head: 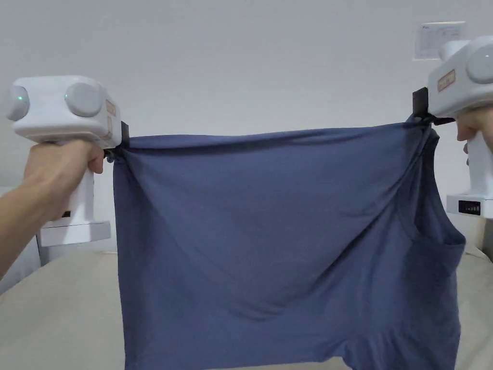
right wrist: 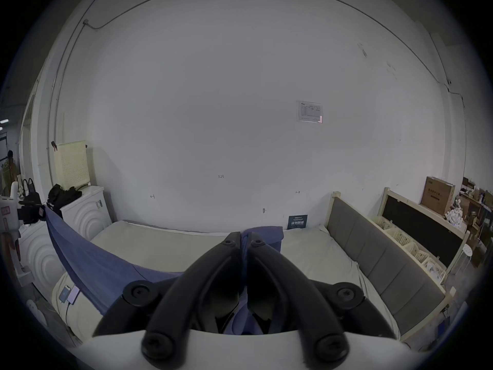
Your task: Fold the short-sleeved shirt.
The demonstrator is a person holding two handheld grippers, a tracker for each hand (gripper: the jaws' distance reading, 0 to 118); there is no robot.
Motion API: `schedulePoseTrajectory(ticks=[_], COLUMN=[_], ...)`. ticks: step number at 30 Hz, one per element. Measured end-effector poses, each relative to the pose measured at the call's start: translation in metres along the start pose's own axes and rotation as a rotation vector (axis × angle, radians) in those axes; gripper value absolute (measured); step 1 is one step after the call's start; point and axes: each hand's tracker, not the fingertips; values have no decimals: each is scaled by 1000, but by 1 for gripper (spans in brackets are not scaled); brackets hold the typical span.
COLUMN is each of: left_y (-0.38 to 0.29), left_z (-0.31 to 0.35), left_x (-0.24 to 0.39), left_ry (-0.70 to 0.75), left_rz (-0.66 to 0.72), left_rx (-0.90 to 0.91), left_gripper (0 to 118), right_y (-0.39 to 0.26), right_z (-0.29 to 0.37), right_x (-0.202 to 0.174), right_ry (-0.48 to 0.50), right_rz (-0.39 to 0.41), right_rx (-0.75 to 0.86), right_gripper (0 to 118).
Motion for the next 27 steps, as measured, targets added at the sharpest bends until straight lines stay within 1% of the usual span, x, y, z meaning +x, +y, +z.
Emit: schedulePoseTrajectory(ticks=[2,8,13,16,18,21,24,27], left_y=[5,29,54,67,73,74,68,54], left_z=[-11,-62,-107,-137,-159,-192,-224,-257], left_x=[3,28,55,70,83,100,114,122], left_ry=[-18,-1,30,36,57,70,77,86], left_rz=[51,1,-24,2,-18,-25,-48,-46], left_rx=[4,4,74,113,141,163,151,163], left_gripper=[5,5,5,5,5,5,5,5], right_y=[6,24,43,48,50,49,45,32], right_z=[-14,-66,-119,-150,-174,-205,-238,-263], right_x=[1,3,5,5,6,7,5,4], right_ry=[-7,-38,-60,-82,-94,-114,-145,-146], right_rz=[-2,13,14,38,50,53,85,102], right_rx=[2,6,36,66,92,120,124,128], right_gripper=[5,5,5,5,5,5,5,5])
